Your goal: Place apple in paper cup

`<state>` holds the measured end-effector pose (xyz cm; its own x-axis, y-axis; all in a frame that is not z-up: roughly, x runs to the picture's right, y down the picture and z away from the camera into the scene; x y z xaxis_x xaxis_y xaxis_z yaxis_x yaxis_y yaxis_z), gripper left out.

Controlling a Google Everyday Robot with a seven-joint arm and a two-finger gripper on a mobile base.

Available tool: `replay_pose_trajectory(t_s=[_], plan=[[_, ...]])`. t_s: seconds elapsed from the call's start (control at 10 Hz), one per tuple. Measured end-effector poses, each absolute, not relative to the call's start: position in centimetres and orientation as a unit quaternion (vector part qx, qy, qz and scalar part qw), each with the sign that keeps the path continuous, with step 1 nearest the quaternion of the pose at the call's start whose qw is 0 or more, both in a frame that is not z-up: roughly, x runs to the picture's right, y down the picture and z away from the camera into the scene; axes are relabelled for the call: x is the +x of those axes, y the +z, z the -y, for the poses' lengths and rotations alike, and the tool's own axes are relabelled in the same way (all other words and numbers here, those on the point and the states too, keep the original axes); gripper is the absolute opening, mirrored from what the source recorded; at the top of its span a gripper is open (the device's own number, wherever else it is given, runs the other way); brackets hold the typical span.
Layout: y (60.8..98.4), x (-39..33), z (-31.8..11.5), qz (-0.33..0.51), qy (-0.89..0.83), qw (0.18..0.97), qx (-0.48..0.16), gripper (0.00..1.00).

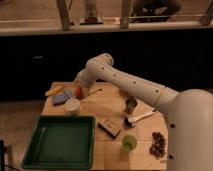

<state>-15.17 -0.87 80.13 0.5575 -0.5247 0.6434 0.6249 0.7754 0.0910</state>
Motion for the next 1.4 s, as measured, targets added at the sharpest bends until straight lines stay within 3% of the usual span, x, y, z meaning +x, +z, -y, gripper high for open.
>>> replay_pose_trajectory(t_s=[0.5,1.2,1.4], plan=[[79.7,-17.5,-1.3,0.366,-0.354,0.855,-0.102,0.02],[79.7,-19.2,-2.9,0.375,-0.370,0.841,-0.127,0.70],[79.7,-19.7,-3.2,0.377,-0.373,0.838,-0.130,0.80]])
